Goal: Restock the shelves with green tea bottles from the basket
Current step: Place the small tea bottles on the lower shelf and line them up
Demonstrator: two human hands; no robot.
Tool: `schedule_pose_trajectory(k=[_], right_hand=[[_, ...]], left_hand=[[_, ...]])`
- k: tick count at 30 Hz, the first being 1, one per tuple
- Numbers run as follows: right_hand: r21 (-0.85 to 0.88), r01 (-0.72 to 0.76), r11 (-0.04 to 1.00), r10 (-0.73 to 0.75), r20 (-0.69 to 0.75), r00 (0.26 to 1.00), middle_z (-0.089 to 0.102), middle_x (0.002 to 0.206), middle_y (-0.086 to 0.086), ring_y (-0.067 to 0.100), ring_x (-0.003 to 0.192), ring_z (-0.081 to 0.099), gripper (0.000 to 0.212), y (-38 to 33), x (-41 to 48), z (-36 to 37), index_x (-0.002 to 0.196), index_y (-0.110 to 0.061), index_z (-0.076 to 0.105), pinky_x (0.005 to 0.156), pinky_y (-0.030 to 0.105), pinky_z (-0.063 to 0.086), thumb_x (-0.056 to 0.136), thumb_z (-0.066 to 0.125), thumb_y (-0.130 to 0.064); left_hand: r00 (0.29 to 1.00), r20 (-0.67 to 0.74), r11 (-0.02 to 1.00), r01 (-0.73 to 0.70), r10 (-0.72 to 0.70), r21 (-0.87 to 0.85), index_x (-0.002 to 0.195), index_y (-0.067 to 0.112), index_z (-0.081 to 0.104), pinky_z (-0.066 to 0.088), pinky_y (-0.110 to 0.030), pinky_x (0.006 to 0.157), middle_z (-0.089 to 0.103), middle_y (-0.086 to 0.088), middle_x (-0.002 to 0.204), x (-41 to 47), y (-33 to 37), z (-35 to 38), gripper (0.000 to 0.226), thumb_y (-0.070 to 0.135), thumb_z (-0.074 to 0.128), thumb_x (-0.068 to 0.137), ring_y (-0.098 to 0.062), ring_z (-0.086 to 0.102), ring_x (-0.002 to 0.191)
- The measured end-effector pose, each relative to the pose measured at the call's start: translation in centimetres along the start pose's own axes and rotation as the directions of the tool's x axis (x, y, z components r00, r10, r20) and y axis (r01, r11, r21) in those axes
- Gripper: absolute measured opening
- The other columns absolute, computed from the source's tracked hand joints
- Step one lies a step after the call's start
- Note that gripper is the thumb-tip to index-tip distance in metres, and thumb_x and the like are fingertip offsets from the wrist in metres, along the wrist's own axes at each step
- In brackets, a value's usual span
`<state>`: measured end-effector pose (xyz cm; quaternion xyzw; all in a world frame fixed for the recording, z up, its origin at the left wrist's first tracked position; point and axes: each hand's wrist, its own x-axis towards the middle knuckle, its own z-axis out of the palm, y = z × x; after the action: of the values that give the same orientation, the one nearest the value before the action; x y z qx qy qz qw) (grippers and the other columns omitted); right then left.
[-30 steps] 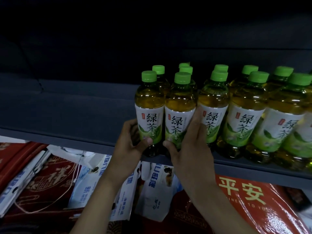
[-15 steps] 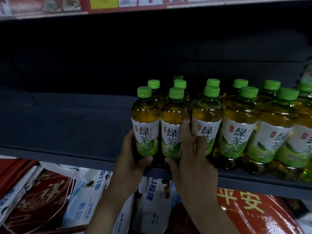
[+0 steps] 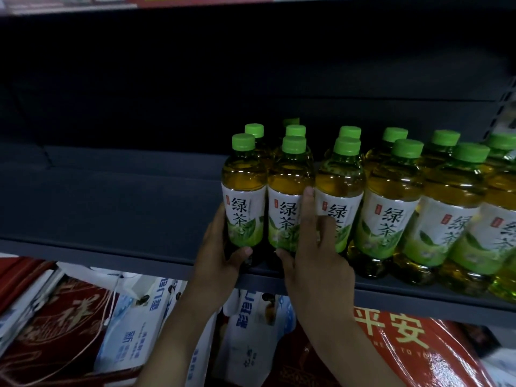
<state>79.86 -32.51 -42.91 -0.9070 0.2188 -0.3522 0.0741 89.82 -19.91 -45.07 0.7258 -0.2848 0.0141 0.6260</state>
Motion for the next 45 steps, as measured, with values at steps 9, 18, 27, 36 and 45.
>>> schedule_pose_trajectory(k=[9,18,27,36,45], right_hand=[[-0.02,0.002,1.0,-0.002,0.01,1.0,0.053,0.123,0.014,0.022,0.041,0.053,0.109,0.0,0.1,0.1,0.156,-0.011,0.017,0.033,0.024,0.035,0.072,0.08,-0.039],[0.046,0.042,0.998,-0.039,-0.058,0.998,0.05,0.121,0.01,0.025,0.072,0.062,0.1,0.1,-0.4,0.1,0.155,-0.015,0.018,0.039,0.027,0.044,0.077,0.077,-0.033],[0.359,0.307,0.882,-0.406,0.245,0.88,0.045,0.122,0.004,0.026,0.094,0.06,0.038,-9.3,-5.7,-2.7,0.129,-0.022,0.051,0.077,0.038,0.054,0.092,0.055,-0.03],[0.716,0.443,0.54,-0.837,0.398,0.376,0.06,0.107,0.0,0.02,0.092,0.059,0.02,-26.4,-17.8,-2.4,0.115,-0.022,0.061,0.082,0.04,0.051,0.096,0.055,-0.025],[0.719,0.37,0.589,-0.768,0.64,-0.021,0.074,0.096,0.005,0.024,0.095,0.07,0.017,-30.5,-30.9,5.2,0.097,-0.02,0.069,0.084,0.034,0.054,0.088,0.055,-0.019]], left_hand=[[0.997,-0.083,0.989,0.022,-0.01,0.149,0.124,0.033,0.035,0.046,-0.02,0.097,0.053,0.023,0.12,-0.9,0.0,0.6,0.055,0.003,0.065,0.088,0.003,0.053,0.115],[0.997,-0.078,0.931,0.003,0.027,0.365,0.144,0.028,0.034,0.039,-0.028,0.096,0.049,0.004,0.131,-1.8,1.3,0.5,0.062,0.013,0.063,0.091,-0.003,0.041,0.117],[0.982,-0.187,0.441,0.153,0.035,0.885,0.127,0.021,0.055,0.052,-0.045,0.079,0.059,-0.009,0.12,-14.4,6.0,-14.3,0.038,0.03,0.051,0.091,-0.035,0.058,0.106],[0.618,-0.566,0.145,0.735,-0.546,0.662,0.101,0.019,0.064,0.053,-0.04,0.076,0.069,-0.016,0.102,-42.0,-2.3,-29.0,0.033,0.037,0.046,0.08,-0.036,0.065,0.097],[0.408,-0.391,0.162,0.833,-0.825,0.529,0.118,0.012,0.063,0.049,-0.034,0.086,0.068,-0.015,0.115,-50.2,-9.4,-26.4,0.031,0.028,0.052,0.092,-0.029,0.063,0.111]])
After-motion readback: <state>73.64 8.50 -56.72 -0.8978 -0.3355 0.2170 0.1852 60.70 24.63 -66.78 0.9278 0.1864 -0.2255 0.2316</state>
